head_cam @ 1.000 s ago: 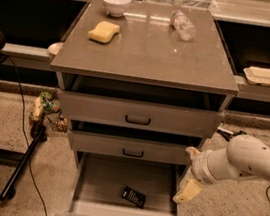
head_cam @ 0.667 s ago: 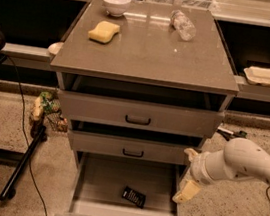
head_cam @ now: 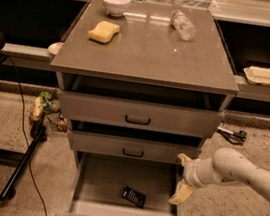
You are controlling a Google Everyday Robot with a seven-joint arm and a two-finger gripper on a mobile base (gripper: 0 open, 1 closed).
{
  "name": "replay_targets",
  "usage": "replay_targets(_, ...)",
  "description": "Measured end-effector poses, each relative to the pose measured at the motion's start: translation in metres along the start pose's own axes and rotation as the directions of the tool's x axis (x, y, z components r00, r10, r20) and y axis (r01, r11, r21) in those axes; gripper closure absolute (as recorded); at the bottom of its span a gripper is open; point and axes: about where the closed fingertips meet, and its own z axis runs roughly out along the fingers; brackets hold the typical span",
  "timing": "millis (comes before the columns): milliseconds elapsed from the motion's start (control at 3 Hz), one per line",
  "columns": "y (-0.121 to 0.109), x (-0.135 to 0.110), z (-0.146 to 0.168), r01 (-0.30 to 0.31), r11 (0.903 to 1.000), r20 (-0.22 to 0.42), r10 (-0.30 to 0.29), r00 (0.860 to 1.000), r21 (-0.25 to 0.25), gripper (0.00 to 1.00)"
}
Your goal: Pick rxbar chocolate from bottom drawer and place on counter
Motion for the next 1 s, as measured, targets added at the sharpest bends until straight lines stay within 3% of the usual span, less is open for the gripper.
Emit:
replay_targets(667, -0.004, 0.014, 0.065, 0.028, 0.9996, 0.123, -0.028, 0.992, 0.0, 0.0)
replay_targets(1000, -0.004, 0.014, 0.065, 0.028, 0.9996, 0.123, -0.028, 0.992, 0.0, 0.0)
